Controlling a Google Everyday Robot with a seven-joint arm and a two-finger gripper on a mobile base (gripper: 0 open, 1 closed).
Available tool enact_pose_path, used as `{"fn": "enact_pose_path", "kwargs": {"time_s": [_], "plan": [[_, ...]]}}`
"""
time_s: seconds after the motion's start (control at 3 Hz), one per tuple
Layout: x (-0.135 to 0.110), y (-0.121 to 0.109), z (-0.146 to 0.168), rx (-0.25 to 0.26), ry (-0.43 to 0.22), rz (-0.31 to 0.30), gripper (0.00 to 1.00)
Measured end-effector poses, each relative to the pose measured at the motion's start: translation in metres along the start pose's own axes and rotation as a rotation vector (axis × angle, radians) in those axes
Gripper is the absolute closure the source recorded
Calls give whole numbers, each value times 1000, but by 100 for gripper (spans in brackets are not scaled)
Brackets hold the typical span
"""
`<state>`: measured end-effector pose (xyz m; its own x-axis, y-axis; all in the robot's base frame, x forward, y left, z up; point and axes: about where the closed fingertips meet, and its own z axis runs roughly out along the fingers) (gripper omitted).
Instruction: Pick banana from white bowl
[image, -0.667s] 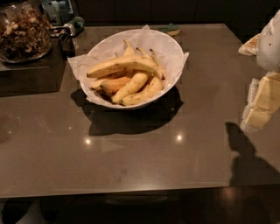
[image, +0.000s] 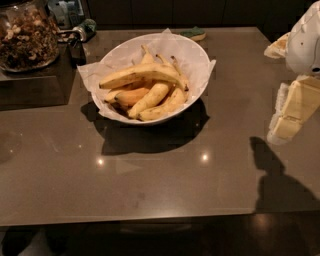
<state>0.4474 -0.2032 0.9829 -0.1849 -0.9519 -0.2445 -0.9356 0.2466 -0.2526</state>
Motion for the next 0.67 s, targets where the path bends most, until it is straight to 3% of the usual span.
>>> {"fn": "enact_pose_path", "kwargs": {"time_s": [0.67], "plan": [[-91,-26,19,-134,-210,-159,0]]}}
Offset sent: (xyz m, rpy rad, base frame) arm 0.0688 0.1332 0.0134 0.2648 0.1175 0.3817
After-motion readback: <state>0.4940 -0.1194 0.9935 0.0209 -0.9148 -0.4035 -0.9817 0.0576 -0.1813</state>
